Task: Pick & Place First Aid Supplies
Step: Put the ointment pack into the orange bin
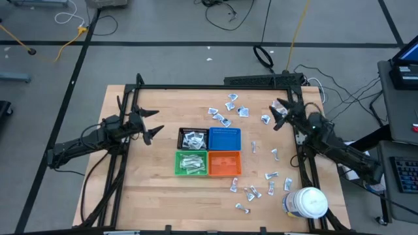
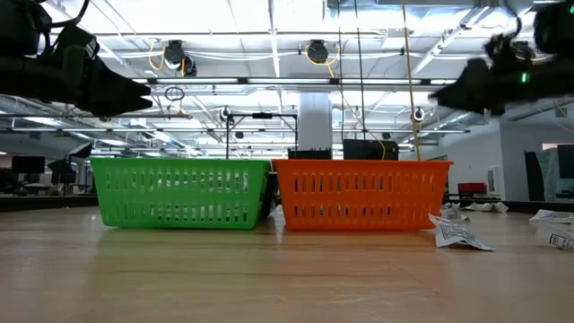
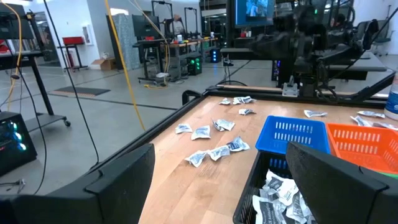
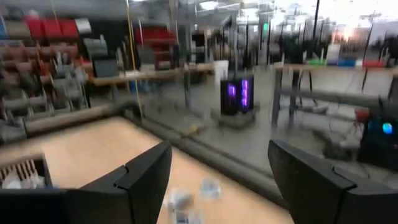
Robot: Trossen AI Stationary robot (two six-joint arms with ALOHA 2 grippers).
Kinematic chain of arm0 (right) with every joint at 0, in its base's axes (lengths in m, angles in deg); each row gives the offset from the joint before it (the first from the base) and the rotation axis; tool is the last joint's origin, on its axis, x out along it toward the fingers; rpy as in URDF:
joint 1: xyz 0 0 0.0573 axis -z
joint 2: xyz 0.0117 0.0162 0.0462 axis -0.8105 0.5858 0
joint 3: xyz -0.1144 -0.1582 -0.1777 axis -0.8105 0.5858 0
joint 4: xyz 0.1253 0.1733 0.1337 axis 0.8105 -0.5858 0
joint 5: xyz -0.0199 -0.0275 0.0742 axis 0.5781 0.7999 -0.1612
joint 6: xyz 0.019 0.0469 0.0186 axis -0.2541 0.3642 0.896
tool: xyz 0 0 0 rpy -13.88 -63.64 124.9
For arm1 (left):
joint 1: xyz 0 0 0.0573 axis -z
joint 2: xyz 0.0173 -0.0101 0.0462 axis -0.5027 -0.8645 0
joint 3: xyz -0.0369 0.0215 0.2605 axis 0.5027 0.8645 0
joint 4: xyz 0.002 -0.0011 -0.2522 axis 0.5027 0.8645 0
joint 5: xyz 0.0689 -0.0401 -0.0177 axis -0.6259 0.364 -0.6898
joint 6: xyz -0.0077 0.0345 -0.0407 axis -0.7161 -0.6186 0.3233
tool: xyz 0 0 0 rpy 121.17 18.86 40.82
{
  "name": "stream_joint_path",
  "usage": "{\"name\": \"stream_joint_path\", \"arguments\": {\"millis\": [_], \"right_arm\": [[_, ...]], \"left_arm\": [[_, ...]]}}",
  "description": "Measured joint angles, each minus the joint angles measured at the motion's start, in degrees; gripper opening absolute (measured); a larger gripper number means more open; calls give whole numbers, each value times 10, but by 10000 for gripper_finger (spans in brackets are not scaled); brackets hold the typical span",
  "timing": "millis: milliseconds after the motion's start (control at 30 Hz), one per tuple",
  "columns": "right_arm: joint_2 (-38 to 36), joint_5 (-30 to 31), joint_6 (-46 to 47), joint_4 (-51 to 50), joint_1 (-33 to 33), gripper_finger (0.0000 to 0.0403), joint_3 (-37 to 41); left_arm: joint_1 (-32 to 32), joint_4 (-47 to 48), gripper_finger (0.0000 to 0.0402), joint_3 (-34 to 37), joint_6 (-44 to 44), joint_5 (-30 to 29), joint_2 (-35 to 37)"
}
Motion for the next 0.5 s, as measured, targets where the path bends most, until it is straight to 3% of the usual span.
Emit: {"name": "stream_joint_path", "arguments": {"millis": [100, 500], "right_arm": [[41, 3, 13, -32, 0, 263, -64], [288, 0, 183, -401, -44, 263, -370]], "left_arm": [[0, 0, 365, 0, 0, 0, 0], [0, 0, 365, 0, 0, -1, 0]]}}
